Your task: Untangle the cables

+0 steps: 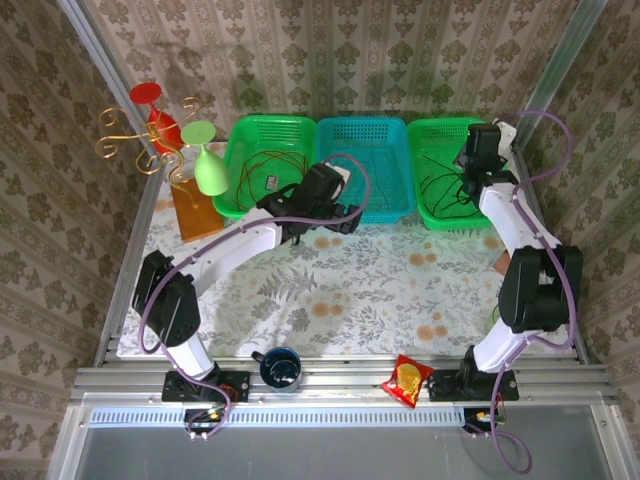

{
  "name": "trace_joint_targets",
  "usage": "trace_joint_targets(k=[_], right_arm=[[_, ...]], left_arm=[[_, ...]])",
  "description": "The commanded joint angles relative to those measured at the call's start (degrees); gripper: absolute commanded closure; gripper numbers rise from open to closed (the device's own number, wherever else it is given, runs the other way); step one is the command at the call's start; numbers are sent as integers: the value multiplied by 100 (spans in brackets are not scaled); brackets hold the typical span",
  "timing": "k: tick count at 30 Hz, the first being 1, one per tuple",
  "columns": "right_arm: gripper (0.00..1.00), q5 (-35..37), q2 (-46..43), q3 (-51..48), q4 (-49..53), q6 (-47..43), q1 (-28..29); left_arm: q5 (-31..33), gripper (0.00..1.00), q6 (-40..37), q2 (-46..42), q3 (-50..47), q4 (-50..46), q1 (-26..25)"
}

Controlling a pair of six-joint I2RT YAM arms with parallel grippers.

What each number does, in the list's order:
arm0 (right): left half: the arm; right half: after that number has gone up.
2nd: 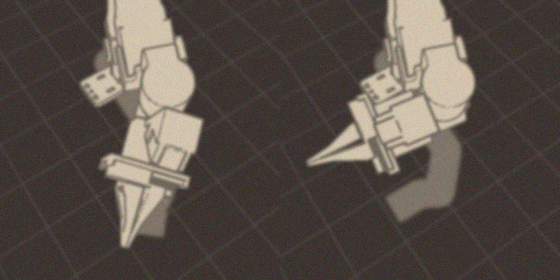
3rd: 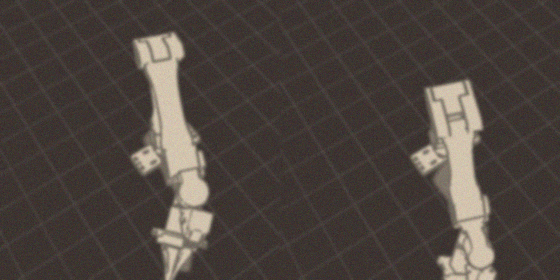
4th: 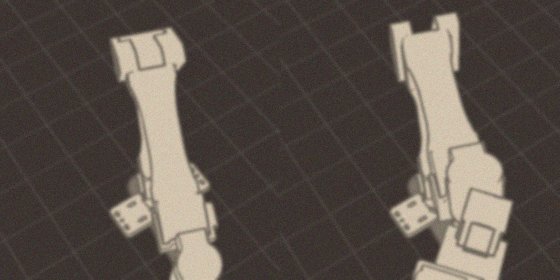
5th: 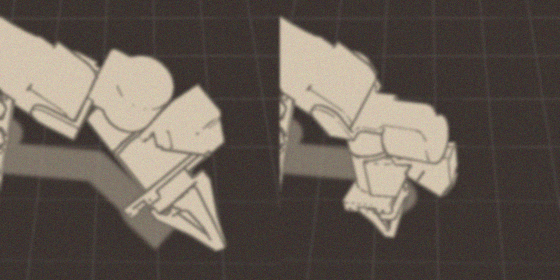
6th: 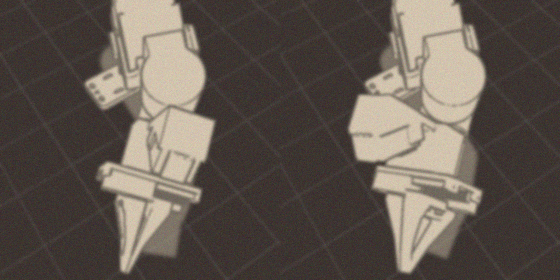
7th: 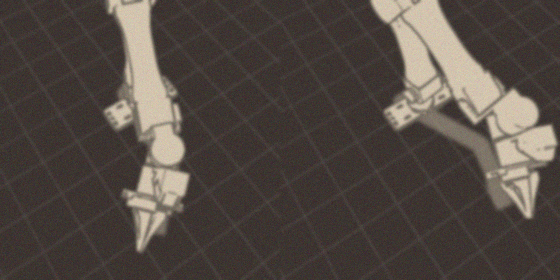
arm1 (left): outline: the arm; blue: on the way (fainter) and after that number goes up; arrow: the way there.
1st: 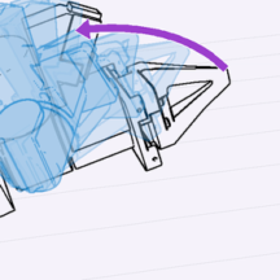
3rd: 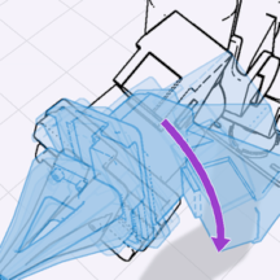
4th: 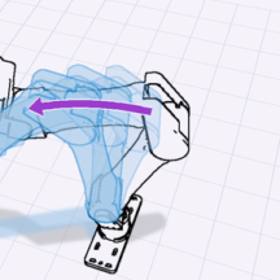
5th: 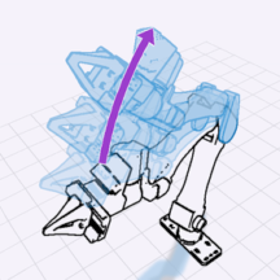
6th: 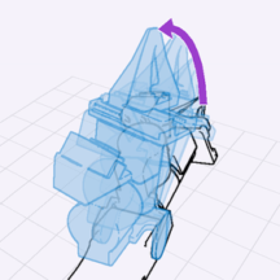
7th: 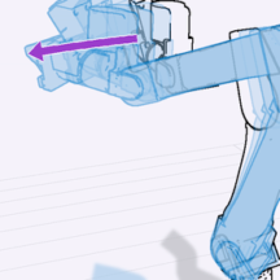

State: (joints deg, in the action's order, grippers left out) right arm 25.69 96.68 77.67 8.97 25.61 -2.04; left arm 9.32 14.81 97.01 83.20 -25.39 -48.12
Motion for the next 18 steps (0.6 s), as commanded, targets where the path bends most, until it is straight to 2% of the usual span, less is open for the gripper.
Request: trace_joint_targets(k=[1,6,12,18], right_arm=[[100,951,273,422,396,-277,-45],[100,578,919,886,866,-388,-132],[100,-418,1870,1635,1777,-248,-257],[100,-617,2607,2208,2702,-247,-270]], left_arm=[[172,5,351,-105,-84,188,-148],[206,5,445,-32,-46,208,-323],[219,5,479,-6,-1,157,-399],[296,4,496,-133,-48,91,-405]])
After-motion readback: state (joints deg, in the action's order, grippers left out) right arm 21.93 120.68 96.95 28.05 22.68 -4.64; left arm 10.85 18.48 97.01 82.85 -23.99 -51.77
